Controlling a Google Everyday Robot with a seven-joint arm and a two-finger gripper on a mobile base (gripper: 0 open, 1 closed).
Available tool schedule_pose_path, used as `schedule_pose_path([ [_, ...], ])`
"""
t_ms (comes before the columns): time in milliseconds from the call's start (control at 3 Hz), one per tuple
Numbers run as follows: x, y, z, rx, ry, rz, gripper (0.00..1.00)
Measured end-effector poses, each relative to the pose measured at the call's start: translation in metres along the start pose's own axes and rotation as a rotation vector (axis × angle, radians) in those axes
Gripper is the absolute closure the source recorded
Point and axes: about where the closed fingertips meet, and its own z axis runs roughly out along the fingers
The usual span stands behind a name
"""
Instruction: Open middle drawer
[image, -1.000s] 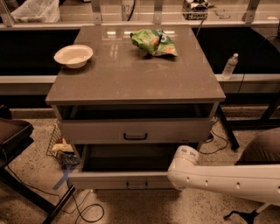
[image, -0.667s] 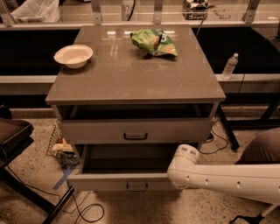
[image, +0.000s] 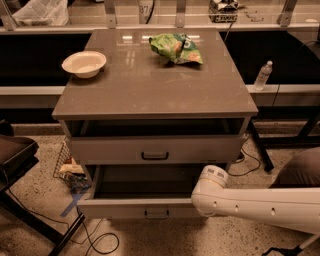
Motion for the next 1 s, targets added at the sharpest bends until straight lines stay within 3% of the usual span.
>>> schedule_pose_path([
  [667, 0.0002, -0.0002, -0.0018, 0.000, 0.000, 0.000, 0.98],
  [1000, 0.0002, -0.0002, -0.0019, 0.000, 0.000, 0.000, 0.76],
])
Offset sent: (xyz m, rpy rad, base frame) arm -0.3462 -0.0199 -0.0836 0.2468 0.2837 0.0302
